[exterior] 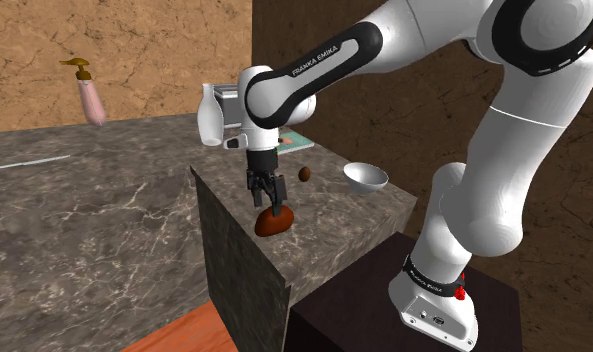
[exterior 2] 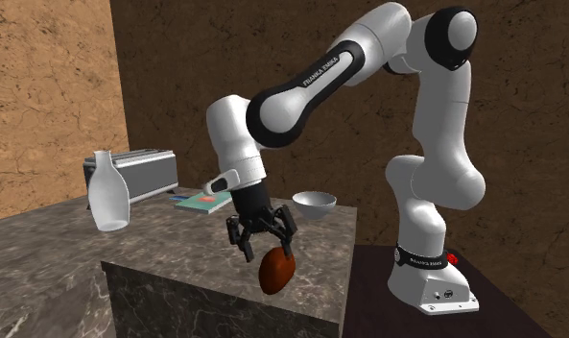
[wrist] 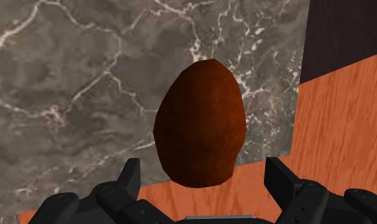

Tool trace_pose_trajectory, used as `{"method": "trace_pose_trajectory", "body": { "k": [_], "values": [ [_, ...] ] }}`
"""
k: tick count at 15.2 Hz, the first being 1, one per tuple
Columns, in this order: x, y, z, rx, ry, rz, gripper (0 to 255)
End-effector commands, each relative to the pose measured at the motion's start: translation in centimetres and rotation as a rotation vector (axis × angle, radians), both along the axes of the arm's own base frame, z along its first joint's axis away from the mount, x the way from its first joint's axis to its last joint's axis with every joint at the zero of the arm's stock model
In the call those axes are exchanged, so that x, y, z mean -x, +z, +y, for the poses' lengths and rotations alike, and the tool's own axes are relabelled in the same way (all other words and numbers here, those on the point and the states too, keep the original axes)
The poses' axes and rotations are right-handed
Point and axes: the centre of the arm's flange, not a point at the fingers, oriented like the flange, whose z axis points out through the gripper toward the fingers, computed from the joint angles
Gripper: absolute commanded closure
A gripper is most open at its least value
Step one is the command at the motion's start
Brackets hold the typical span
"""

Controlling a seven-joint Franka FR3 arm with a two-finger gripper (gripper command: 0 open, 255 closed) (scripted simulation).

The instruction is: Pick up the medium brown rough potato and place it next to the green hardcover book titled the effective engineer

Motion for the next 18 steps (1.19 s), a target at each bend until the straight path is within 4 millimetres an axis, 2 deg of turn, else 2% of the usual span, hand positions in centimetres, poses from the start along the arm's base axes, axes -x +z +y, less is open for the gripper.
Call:
{"method": "trace_pose_trajectory", "body": {
  "k": [1,4,12,13,18],
  "values": [
    [0.2,-1.1,0.2,-0.002,0.004,0.0,0],
    [0.8,-2.8,0.4,-0.002,0.004,0.0,0],
    [0.8,-2.8,0.4,-0.002,0.004,0.0,0],
    [0.8,-2.8,0.4,-0.002,0.004,0.0,255],
    [0.8,-2.8,0.4,-0.002,0.004,0.0,255]
  ]
}}
